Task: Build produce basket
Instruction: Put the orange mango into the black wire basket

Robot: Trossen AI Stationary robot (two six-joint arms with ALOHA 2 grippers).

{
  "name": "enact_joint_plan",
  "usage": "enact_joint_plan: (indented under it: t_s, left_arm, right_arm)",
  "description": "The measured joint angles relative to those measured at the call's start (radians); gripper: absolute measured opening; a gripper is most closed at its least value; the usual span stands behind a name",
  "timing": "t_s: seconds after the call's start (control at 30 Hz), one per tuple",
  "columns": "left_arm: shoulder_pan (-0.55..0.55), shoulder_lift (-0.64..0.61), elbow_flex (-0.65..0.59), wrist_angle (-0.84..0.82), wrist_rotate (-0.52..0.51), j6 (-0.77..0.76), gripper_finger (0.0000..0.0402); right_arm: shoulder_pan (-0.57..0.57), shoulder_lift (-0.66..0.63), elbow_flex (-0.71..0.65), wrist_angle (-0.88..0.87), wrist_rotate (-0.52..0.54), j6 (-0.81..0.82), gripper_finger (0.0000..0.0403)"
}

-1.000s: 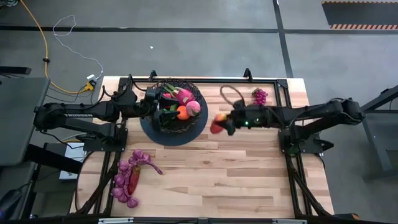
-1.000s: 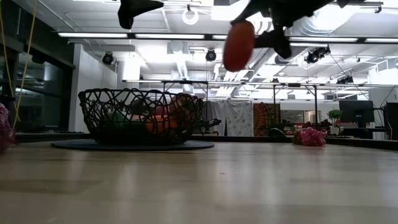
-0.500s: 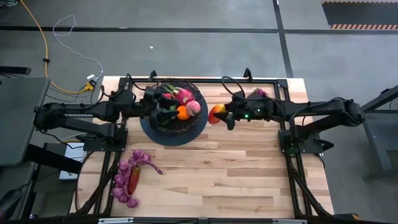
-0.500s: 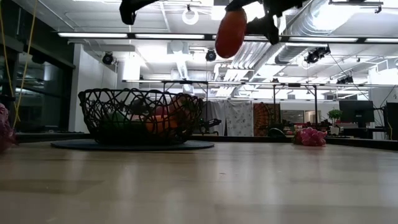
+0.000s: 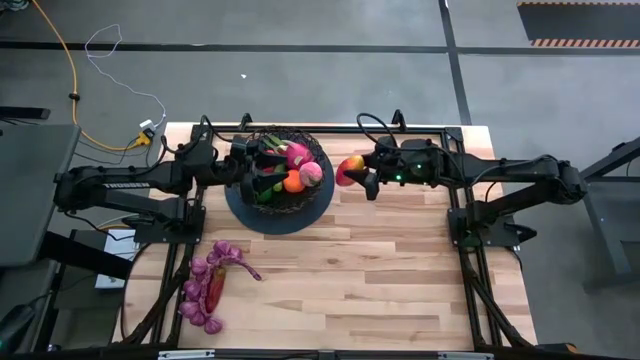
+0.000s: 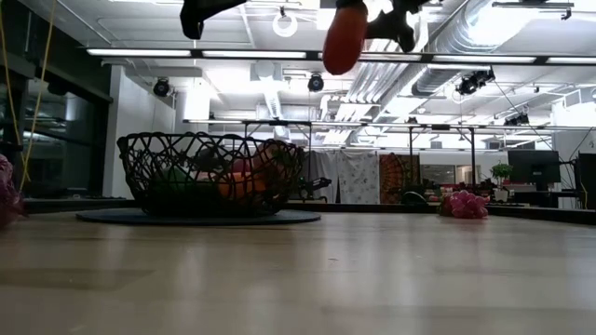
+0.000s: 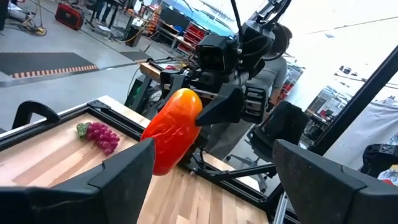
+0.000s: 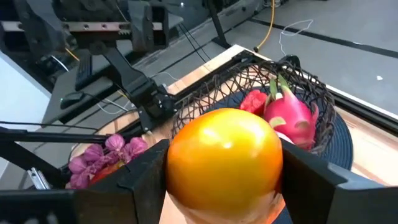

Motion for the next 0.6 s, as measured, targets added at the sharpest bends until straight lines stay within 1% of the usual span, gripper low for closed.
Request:
enact_joint_plan:
  t_s: [0.17,0.27,0.43,0.6]
  left_arm:
    - [0.0,0.028,0.0,0.0,0.005,0.007,0.0339]
    - [0.0,0.066,0.02,-0.001,0.018,0.02,0.0352]
    - [0.004,0.143,0.086,-0.007,0.019,0.102,0.0362]
    - [0.025,0.139,0.164,-0.063,0.053,0.208,0.036]
  right_arm:
    - [0.0,0.005,0.0,0.051,-0.001,0.0,0.0241]
    - [0.0,0.014,0.0,0.082,-0.001,0.0,0.0241]
    - [0.0,0.074,0.0,0.198,-0.005,0.0,0.0241]
    - [-0.006,0.164,0.0,0.332,-0.03,0.001,0.0241]
